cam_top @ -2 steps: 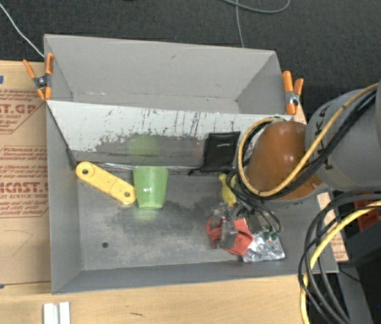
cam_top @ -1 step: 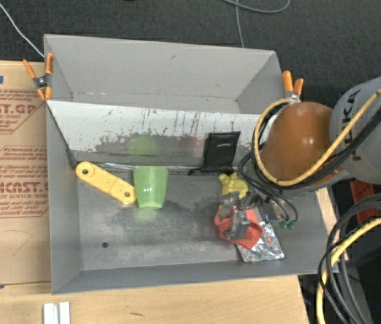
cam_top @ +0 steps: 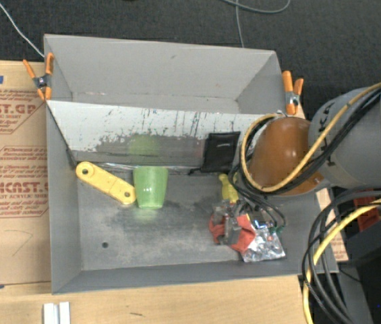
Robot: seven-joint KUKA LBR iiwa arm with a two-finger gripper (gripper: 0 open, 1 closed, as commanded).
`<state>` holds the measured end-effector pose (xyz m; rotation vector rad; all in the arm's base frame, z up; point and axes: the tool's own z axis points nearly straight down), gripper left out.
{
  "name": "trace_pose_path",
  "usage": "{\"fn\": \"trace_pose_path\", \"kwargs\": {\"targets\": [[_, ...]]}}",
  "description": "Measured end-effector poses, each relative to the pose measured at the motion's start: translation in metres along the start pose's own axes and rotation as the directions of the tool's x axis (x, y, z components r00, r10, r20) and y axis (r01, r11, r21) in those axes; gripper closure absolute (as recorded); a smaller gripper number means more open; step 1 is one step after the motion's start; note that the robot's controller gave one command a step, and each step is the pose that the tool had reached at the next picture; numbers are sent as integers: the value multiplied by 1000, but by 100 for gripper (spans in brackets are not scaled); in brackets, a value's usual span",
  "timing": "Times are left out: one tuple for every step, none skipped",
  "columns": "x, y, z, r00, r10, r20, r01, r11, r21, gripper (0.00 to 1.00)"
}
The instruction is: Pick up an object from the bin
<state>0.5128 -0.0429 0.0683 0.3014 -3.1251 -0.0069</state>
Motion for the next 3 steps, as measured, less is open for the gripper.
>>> {"fn": "trace_pose_path", "kwargs": {"targets": [[-6,14,-106,999,48,1,-48,999,1,100],[-38,-6,-147,999,-33,5,33,999,1,100],[3,19,-298,1000,-4,5,4,1000,1,100]]}}
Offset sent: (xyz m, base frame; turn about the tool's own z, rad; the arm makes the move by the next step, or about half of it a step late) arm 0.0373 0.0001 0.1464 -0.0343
